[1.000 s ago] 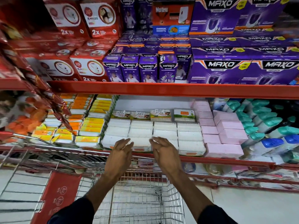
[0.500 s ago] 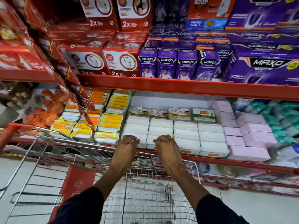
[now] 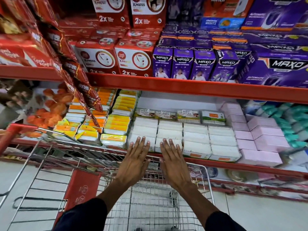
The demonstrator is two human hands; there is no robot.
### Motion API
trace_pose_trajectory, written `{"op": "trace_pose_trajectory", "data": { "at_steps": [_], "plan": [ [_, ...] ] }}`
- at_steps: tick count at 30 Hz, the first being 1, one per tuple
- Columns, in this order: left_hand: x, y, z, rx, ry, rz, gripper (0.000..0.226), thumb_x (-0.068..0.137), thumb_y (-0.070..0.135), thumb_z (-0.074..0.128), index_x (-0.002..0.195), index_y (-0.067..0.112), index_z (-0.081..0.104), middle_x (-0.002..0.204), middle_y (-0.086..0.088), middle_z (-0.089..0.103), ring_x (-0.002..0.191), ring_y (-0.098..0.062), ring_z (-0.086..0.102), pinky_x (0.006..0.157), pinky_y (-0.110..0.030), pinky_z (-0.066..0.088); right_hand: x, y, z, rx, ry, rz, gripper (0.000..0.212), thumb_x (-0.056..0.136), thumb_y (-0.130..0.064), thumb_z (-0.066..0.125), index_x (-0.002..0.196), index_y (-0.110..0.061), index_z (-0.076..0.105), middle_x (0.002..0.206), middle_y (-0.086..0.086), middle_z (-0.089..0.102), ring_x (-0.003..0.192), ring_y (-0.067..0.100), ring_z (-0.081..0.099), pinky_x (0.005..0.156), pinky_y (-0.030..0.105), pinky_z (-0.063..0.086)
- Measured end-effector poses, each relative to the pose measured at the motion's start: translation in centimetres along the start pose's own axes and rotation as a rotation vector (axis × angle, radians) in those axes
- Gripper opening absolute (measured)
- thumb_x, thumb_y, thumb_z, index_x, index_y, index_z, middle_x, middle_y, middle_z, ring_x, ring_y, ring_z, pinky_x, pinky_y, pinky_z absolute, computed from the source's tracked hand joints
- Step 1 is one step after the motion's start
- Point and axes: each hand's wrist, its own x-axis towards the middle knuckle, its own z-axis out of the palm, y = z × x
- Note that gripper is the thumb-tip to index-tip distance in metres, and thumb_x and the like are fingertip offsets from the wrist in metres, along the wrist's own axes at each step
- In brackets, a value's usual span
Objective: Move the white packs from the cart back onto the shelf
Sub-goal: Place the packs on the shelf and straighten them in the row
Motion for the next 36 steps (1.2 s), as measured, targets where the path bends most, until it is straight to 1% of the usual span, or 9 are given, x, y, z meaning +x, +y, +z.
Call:
{"op": "trace_pose_trajectory", "data": {
  "at_steps": [8, 12, 15, 18, 22, 26, 30, 33, 36],
  "plan": [
    [-0.2, 0.2, 0.2, 0.003, -0.013, -0.016, 0.064, 0.104, 0.045, 0.029, 0.156, 0.015, 0.007, 0.165, -0.010, 0.000, 0.152, -0.020, -0.012, 0.122, -0.042, -0.001, 0.1, 0.0, 0.2, 0.006, -0.022, 0.000, 0.056, 0.105, -0.035, 0.025, 0.155, -0.016, 0.006, 0.164, 0.003, 0.006, 0.151, 0.017, -0.006, 0.121, 0.048, 0.012],
    [-0.1, 0.4, 0.0, 0.031, -0.047, -0.033, 0.064, 0.104, 0.046, 0.026, 0.156, 0.015, 0.007, 0.165, -0.012, 0.001, 0.152, -0.023, -0.011, 0.121, -0.047, 0.001, 0.1, 0.4, 0.1, -0.024, -0.045, -0.023, 0.057, 0.105, -0.036, 0.025, 0.155, -0.016, 0.004, 0.164, 0.003, 0.002, 0.151, 0.017, -0.006, 0.121, 0.049, 0.015],
    [-0.1, 1.3, -0.4, 0.047, -0.054, -0.033, 0.065, 0.104, 0.047, 0.025, 0.156, 0.014, 0.006, 0.165, -0.013, -0.001, 0.152, -0.027, -0.010, 0.121, -0.052, 0.003, -0.5, 0.8, -0.6, -0.021, -0.013, -0.020, 0.059, 0.105, -0.036, 0.027, 0.155, -0.016, 0.002, 0.165, 0.003, -0.001, 0.150, 0.018, -0.010, 0.121, 0.047, 0.011],
    [0.4, 3.6, -0.8, 0.047, -0.035, 0.019, 0.067, 0.104, 0.045, 0.028, 0.156, 0.012, 0.004, 0.165, -0.013, -0.003, 0.152, -0.026, -0.011, 0.121, -0.054, 0.004, -1.6, 2.2, -2.3, -0.012, 0.053, 0.014, 0.060, 0.104, -0.034, 0.028, 0.155, -0.015, 0.001, 0.164, 0.005, -0.002, 0.150, 0.020, -0.011, 0.121, 0.046, 0.007],
    [2.4, 8.5, -0.7, 0.028, -0.022, 0.124, 0.066, 0.105, 0.043, 0.028, 0.156, 0.010, 0.004, 0.166, -0.009, -0.004, 0.151, -0.023, -0.014, 0.122, -0.051, 0.005, -3.8, 6.0, -4.3, -0.008, 0.116, 0.108, 0.061, 0.102, -0.032, 0.031, 0.154, -0.013, 0.005, 0.164, 0.007, 0.003, 0.151, 0.021, -0.007, 0.121, 0.047, 0.008],
    [4.3, 13.3, 0.4, 0.035, -0.040, 0.214, 0.065, 0.105, 0.040, 0.028, 0.156, 0.009, 0.003, 0.166, -0.010, -0.004, 0.151, -0.023, -0.013, 0.121, -0.048, 0.004, -6.4, 10.8, -5.4, -0.050, 0.119, 0.214, 0.061, 0.101, -0.033, 0.027, 0.154, -0.011, 0.006, 0.164, 0.009, 0.002, 0.151, 0.021, -0.008, 0.121, 0.045, 0.005],
    [5.6, 16.1, 1.7, 0.009, -0.081, 0.215, 0.064, 0.105, 0.041, 0.027, 0.156, 0.012, 0.003, 0.166, -0.008, -0.004, 0.151, -0.022, -0.015, 0.121, -0.046, 0.001, -7.8, 13.9, -5.7, -0.068, 0.119, 0.262, 0.060, 0.101, -0.033, 0.030, 0.154, -0.011, 0.010, 0.164, 0.009, 0.005, 0.151, 0.022, -0.005, 0.121, 0.045, 0.006],
    [5.9, 17.2, 2.5, 0.021, -0.098, 0.204, 0.062, 0.105, 0.042, 0.027, 0.156, 0.015, 0.005, 0.166, -0.007, -0.002, 0.151, -0.021, -0.014, 0.121, -0.046, -0.001, -8.2, 15.0, -5.6, -0.080, 0.102, 0.249, 0.061, 0.102, -0.031, 0.033, 0.154, -0.011, 0.009, 0.164, 0.007, 0.003, 0.150, 0.021, -0.007, 0.121, 0.044, 0.007],
    [5.9, 17.6, 3.1, 0.042, -0.113, 0.186, 0.062, 0.105, 0.042, 0.028, 0.156, 0.014, 0.007, 0.166, -0.007, -0.001, 0.151, -0.020, -0.013, 0.121, -0.045, -0.003, -8.2, 15.2, -5.4, -0.082, 0.086, 0.246, 0.061, 0.101, -0.029, 0.035, 0.154, -0.010, 0.010, 0.163, 0.008, 0.006, 0.151, 0.022, -0.002, 0.120, 0.042, 0.007]
  ]
}}
